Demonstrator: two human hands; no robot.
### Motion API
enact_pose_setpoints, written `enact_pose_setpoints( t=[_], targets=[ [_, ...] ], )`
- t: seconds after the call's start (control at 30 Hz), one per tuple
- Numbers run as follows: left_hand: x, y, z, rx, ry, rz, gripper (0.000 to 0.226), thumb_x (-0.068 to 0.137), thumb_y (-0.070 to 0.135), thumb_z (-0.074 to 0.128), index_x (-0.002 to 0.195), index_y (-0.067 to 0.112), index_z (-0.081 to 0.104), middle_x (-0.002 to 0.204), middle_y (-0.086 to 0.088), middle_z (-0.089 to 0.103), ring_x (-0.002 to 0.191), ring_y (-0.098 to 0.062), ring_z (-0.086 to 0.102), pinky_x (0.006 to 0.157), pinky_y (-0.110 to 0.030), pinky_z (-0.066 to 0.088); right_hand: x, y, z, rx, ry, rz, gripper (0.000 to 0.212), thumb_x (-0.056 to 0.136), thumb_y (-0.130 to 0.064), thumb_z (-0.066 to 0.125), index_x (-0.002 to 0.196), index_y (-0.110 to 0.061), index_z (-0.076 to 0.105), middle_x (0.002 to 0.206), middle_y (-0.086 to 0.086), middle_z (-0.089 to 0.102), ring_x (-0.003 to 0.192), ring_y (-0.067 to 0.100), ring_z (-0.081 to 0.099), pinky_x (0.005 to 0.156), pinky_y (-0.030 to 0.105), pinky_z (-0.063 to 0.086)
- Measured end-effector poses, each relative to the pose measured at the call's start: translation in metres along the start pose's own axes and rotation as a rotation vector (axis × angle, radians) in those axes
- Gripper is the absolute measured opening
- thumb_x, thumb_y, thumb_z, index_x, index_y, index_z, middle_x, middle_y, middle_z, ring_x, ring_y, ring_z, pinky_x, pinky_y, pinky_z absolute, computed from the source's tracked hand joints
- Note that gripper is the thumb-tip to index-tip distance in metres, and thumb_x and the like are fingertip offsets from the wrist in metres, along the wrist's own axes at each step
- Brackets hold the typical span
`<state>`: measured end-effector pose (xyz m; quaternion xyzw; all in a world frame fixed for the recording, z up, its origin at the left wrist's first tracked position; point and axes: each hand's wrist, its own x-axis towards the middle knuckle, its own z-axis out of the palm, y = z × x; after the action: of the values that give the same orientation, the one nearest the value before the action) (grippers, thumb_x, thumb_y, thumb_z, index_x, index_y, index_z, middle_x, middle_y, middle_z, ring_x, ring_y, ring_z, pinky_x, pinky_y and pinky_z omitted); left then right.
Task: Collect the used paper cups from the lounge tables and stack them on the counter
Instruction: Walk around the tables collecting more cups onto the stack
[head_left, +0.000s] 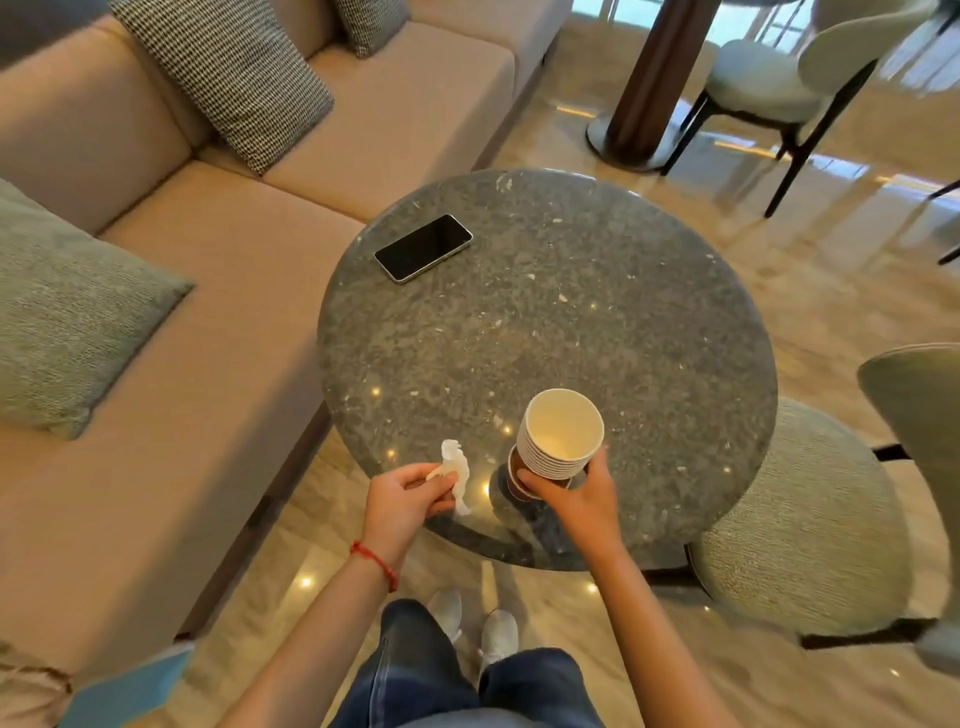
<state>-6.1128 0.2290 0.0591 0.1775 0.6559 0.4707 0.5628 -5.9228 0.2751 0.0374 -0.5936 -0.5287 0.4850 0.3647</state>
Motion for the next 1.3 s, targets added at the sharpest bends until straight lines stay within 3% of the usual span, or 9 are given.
enact_pose_setpoints(
  t=[0.17, 0.4, 0.6, 0.73, 0.9, 1.1, 1.3],
  targets=[
    [-0.001, -0.004, -0.002, -0.004, 0.005, -0.015, 0.008, 0.080, 0.001, 0.065, 0.080, 0.008, 0.071, 0.065, -0.001, 0.073, 0.061, -0.011, 0.069, 0.054, -0.017, 0.053, -0.002, 0.021, 0.005, -0.029, 0.003, 0.039, 0.072, 0.061, -0.018, 0.087, 0.108, -0.045, 0.040, 0.110, -0.026, 0.048, 0.098, -0.028, 0.044, 0.073, -0.006, 0.036],
    [0.001, -0.007, -0.005, 0.015, 0.013, -0.017, 0.010, 0.079, 0.001, 0.066, 0.077, 0.010, 0.069, 0.064, 0.000, 0.073, 0.060, -0.010, 0.069, 0.053, -0.016, 0.052, -0.005, 0.042, 0.014, -0.072, -0.003, 0.117, 0.079, 0.059, -0.022, 0.088, 0.109, -0.052, 0.036, 0.108, -0.029, 0.048, 0.099, -0.027, 0.044, 0.071, 0.001, 0.040],
    [0.004, -0.007, -0.001, 0.037, 0.005, -0.015, 0.010, 0.079, 0.003, 0.068, 0.075, 0.013, 0.070, 0.065, 0.001, 0.073, 0.060, -0.009, 0.069, 0.053, -0.016, 0.052, -0.003, 0.043, 0.016, -0.040, 0.035, 0.122, 0.071, 0.062, -0.021, 0.086, 0.108, -0.048, 0.039, 0.107, -0.026, 0.050, 0.099, -0.025, 0.045, 0.073, 0.001, 0.041],
    [0.010, -0.007, 0.007, 0.082, -0.028, -0.016, 0.010, 0.078, 0.005, 0.069, 0.076, 0.015, 0.071, 0.067, 0.000, 0.074, 0.063, -0.010, 0.070, 0.055, -0.017, 0.053, -0.010, 0.041, 0.009, 0.006, 0.078, 0.116, 0.078, 0.061, -0.021, 0.087, 0.118, -0.041, 0.036, 0.112, -0.026, 0.049, 0.102, -0.022, 0.047, 0.075, -0.001, 0.041],
    [0.017, -0.007, 0.033, 0.183, -0.138, -0.021, 0.006, 0.078, 0.008, 0.070, 0.078, 0.014, 0.072, 0.067, 0.001, 0.074, 0.063, -0.009, 0.069, 0.055, -0.015, 0.053, -0.031, 0.045, -0.015, 0.073, 0.181, 0.178, 0.083, 0.059, -0.020, 0.087, 0.127, -0.028, 0.040, 0.110, -0.024, 0.053, 0.101, -0.006, 0.053, 0.071, 0.005, 0.046],
    [0.010, -0.017, 0.093, 0.315, -0.366, -0.041, 0.009, 0.079, 0.006, 0.068, 0.076, 0.015, 0.071, 0.066, 0.001, 0.073, 0.062, -0.010, 0.069, 0.056, -0.018, 0.054, -0.073, 0.050, -0.061, 0.178, 0.414, 0.196, 0.073, 0.060, -0.013, 0.087, 0.114, -0.038, 0.045, 0.108, -0.023, 0.057, 0.098, -0.017, 0.054, 0.074, 0.003, 0.044],
    [-0.020, -0.040, 0.160, 0.462, -0.588, -0.070, 0.010, 0.081, 0.005, 0.066, 0.078, 0.012, 0.072, 0.062, -0.001, 0.072, 0.059, -0.012, 0.066, 0.061, -0.025, 0.056, -0.131, 0.062, -0.116, 0.263, 0.678, 0.208, 0.073, 0.062, -0.009, 0.086, 0.120, -0.030, 0.047, 0.113, -0.011, 0.062, 0.101, -0.006, 0.058, 0.077, 0.008, 0.047]
  ],
)
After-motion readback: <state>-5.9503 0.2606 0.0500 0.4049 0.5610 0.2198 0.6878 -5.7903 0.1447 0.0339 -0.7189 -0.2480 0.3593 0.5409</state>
